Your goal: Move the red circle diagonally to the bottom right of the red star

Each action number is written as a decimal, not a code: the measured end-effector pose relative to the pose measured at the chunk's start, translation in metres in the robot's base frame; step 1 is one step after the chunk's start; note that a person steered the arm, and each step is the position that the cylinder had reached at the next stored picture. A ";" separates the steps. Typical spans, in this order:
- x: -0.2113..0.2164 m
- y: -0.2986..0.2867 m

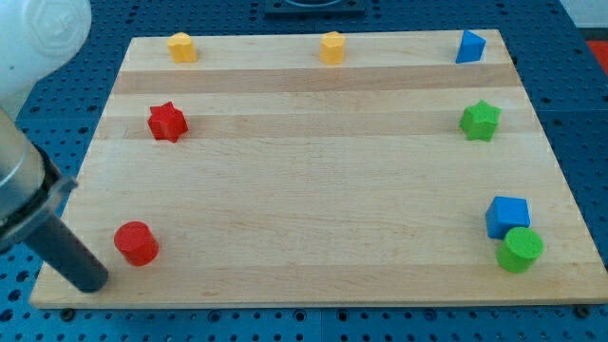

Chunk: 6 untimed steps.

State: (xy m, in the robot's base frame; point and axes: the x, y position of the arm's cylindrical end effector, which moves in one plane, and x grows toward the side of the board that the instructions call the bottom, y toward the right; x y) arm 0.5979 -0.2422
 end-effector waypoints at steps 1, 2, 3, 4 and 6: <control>-0.020 0.002; -0.022 0.023; -0.028 0.053; -0.034 0.086; -0.073 0.133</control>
